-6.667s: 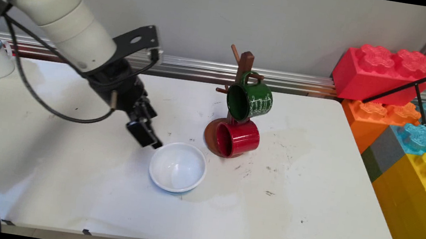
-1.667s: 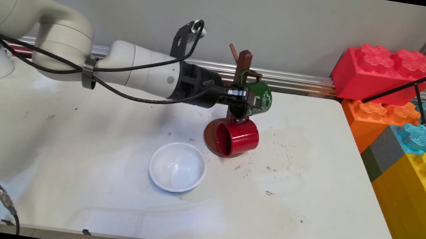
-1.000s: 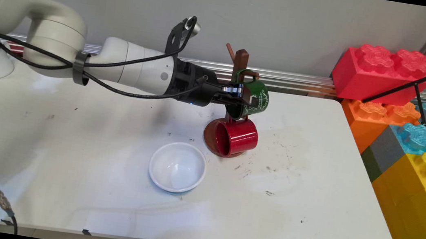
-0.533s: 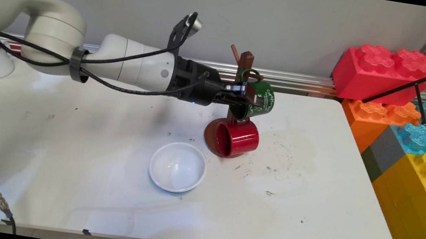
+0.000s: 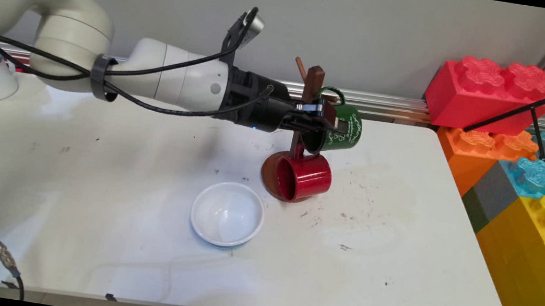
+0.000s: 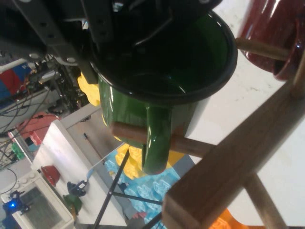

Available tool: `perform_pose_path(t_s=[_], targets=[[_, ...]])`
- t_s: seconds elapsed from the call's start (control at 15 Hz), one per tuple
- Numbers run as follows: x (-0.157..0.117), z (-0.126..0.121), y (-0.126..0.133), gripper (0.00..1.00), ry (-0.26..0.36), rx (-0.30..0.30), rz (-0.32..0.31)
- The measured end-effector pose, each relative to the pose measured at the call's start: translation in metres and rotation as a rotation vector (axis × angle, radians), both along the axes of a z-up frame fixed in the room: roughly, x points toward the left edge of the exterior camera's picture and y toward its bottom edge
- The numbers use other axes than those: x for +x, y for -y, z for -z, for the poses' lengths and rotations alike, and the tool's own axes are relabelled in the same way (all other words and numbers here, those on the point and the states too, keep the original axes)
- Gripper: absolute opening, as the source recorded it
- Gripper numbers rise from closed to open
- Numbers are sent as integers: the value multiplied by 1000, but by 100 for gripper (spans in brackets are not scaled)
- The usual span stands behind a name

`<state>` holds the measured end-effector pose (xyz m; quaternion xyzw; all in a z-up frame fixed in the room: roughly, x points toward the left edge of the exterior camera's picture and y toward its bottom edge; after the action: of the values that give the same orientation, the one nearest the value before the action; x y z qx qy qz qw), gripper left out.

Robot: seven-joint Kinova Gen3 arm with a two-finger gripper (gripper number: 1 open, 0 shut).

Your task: Place the picked object on the table

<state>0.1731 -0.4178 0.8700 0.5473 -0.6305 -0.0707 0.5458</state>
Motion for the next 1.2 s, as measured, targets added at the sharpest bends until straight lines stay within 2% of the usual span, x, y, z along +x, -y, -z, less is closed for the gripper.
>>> perform_pose_path(t_s=[0.73,1.2], targets=[[-2,-6,-17,0,-20,32,57],[-8,-13,-22,0,-50,29,97]])
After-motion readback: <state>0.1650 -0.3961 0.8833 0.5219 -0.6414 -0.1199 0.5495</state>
